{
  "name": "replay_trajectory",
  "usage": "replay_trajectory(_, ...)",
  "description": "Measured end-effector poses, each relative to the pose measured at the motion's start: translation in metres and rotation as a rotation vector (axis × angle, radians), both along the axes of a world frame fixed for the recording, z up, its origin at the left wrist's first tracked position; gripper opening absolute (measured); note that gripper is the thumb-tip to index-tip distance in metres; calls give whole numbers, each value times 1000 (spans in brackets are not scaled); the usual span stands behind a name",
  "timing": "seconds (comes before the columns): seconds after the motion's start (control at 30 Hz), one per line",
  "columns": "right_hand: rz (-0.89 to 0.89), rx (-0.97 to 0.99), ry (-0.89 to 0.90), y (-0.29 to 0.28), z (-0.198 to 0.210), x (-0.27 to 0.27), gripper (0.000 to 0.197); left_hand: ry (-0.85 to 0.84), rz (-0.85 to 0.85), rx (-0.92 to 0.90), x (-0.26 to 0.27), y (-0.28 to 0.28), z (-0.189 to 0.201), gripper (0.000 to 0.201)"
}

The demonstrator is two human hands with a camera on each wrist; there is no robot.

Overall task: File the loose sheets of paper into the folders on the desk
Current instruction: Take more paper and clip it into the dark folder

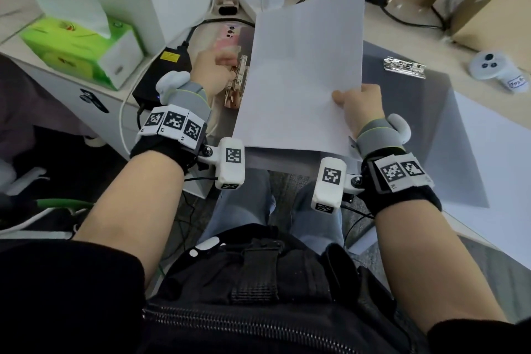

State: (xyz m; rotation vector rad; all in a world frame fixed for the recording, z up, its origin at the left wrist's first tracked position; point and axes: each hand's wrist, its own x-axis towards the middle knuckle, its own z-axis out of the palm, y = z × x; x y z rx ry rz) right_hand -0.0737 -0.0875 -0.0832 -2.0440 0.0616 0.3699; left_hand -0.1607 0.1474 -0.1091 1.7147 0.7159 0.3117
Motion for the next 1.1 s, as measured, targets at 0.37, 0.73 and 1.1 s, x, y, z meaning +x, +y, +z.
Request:
replay_trajectory(0.37,-23,17,28,-1,-3,-5,48,-11,-35,-36,-1,2,1,57)
replay_trajectory(0.73,3,56,34,-11,0,-8,6,-49,-46,-44,8,2,-4,56)
replay_trajectory(1.1,-20,30,52,4,-5,-15,31,-45,-39,-86,6,5,-6,59)
